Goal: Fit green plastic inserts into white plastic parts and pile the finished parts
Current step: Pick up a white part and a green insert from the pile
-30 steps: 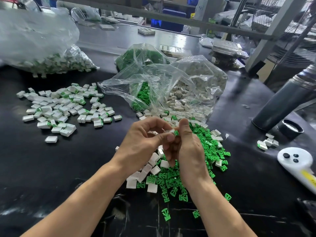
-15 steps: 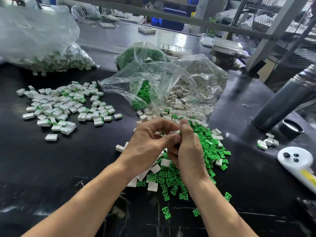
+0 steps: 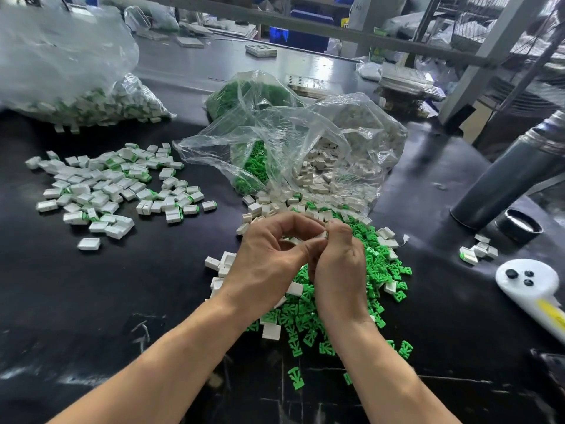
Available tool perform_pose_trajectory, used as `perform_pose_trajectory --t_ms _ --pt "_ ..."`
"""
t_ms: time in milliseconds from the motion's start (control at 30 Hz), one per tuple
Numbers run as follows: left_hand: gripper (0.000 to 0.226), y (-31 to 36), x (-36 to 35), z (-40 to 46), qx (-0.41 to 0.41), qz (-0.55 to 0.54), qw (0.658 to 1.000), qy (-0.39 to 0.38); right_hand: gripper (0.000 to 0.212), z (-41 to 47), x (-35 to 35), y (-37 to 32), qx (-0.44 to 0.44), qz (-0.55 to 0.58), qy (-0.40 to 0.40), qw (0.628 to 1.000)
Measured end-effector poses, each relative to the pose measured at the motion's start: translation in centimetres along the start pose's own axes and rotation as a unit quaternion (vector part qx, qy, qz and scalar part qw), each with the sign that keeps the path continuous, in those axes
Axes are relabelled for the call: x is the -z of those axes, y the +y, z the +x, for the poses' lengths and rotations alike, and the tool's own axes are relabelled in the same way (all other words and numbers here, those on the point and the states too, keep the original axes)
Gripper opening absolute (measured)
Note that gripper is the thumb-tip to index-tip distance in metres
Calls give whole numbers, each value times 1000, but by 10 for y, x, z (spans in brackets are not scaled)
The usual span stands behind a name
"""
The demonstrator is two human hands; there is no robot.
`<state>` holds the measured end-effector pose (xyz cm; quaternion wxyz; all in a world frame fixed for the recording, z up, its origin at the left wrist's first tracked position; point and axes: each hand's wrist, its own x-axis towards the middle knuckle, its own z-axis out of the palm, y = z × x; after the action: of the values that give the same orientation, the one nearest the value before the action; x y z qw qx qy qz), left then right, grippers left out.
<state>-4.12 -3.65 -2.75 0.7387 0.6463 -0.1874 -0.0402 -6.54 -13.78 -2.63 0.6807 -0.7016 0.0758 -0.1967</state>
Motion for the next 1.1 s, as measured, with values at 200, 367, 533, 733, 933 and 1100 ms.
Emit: perform_pose_trajectory --t_ms 200,367,533,733,933,1100 --pt "4 1 0 0 -5 -7 1000 2 54 0 -2 2 28 12 22 999" --pt "4 1 1 -1 -5 -3 1000 5 53 -1 -2 2 26 -7 32 999" --pt "4 0 3 -2 -7 9 1000 2 51 -2 -1 5 36 -28 31 998" --pt "5 -1 1 -1 -6 42 999 21 62 0 1 8 16 -57 13 998" --pt "10 0 29 9 13 142 987 70 67 9 13 10 24 -149 73 986" --pt "5 -5 73 21 41 336 931 136 53 10 18 12 60 -176 68 980"
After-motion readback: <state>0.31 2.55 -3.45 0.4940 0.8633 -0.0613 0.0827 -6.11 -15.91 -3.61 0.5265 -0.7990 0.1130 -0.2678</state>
